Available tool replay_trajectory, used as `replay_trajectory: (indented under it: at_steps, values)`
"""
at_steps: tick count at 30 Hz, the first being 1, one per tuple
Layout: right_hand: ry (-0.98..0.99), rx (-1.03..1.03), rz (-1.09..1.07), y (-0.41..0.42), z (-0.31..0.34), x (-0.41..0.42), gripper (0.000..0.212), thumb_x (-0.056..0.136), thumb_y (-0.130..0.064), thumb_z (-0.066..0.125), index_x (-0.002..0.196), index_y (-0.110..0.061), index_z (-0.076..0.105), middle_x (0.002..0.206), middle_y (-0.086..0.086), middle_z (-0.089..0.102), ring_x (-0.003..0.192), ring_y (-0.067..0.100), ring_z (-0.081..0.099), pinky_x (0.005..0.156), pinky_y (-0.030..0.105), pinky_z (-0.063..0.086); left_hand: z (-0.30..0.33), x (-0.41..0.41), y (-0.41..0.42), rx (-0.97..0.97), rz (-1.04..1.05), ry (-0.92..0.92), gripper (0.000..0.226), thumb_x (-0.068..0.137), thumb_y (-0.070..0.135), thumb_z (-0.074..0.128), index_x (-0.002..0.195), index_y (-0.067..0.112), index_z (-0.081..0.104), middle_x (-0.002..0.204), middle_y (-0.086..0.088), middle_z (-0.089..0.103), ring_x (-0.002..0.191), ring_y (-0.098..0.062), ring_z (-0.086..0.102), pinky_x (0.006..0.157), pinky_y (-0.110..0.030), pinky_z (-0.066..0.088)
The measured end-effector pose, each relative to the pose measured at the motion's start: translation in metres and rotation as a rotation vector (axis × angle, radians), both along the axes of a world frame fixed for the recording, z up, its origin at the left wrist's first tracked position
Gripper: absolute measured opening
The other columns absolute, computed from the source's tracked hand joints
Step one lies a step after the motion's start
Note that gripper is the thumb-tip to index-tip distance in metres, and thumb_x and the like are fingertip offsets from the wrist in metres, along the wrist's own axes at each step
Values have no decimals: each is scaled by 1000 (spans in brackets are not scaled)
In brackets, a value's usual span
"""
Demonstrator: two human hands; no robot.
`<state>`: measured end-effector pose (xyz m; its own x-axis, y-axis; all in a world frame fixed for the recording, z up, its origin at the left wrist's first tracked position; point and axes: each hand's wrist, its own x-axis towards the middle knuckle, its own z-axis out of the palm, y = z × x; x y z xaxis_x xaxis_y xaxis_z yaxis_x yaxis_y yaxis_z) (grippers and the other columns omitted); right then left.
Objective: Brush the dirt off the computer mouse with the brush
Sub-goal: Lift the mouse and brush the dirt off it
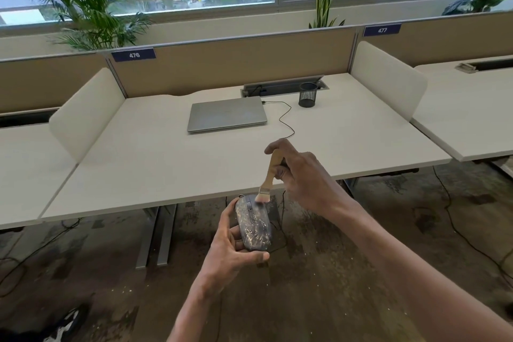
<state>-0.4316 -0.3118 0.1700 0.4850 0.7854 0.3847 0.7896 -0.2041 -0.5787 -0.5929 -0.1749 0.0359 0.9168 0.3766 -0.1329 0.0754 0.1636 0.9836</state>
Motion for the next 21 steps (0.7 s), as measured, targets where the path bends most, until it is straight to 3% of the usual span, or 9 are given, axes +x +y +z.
replay_trajectory:
  at_steps: [2, 5, 9, 13, 17, 21]
  values:
    - [2, -14, 9, -2, -6, -2, 35, 97, 3, 53, 124, -18, 46, 82, -5, 58, 70, -13, 57, 59, 11, 44, -1, 1, 2, -6, 6, -1, 127, 62, -13, 90, 157, 37, 23, 122, -17, 73, 108, -38, 74, 86, -44, 63]
    - [-19, -65, -14, -9, -14, -1, 42, 94, 8, 53, 118, -25, 43, 80, -3, 59, 68, 5, 59, 57, 22, 50, -3, -1, 2, -15, 17, 2, 127, 59, -10, 91, 156, 36, 24, 122, -16, 73, 108, -38, 74, 84, -44, 64]
    - [49, 19, -49, -10, -15, 3, 34, 96, 5, 54, 120, -18, 47, 81, -9, 60, 71, -15, 58, 59, 7, 44, -5, -1, 1, -17, 17, 8, 129, 57, -4, 94, 156, 38, 24, 123, -18, 72, 108, -39, 74, 84, -44, 64]
    - [139, 108, -66, -9, -20, 0, 29, 97, 1, 56, 117, -19, 48, 88, 2, 68, 79, 0, 67, 62, 8, 47, -3, 1, 3, 1, 25, 7, 129, 57, -3, 95, 157, 39, 24, 126, -20, 71, 111, -37, 73, 89, -45, 63]
    - [148, 67, -87, -18, -28, -1, 30, 97, 3, 53, 114, -21, 47, 85, -1, 67, 74, -7, 63, 61, 11, 47, -3, -1, 3, 22, 35, 15, 127, 62, -11, 92, 157, 40, 24, 126, -20, 70, 110, -37, 73, 89, -45, 63]
    - [96, 109, -78, -18, -20, -1, 30, 96, 4, 55, 117, -17, 48, 85, -5, 64, 76, -12, 61, 63, 6, 44, -1, 1, -1, 26, 25, 22, 127, 63, -14, 90, 158, 37, 22, 124, -19, 71, 107, -37, 75, 85, -41, 63]
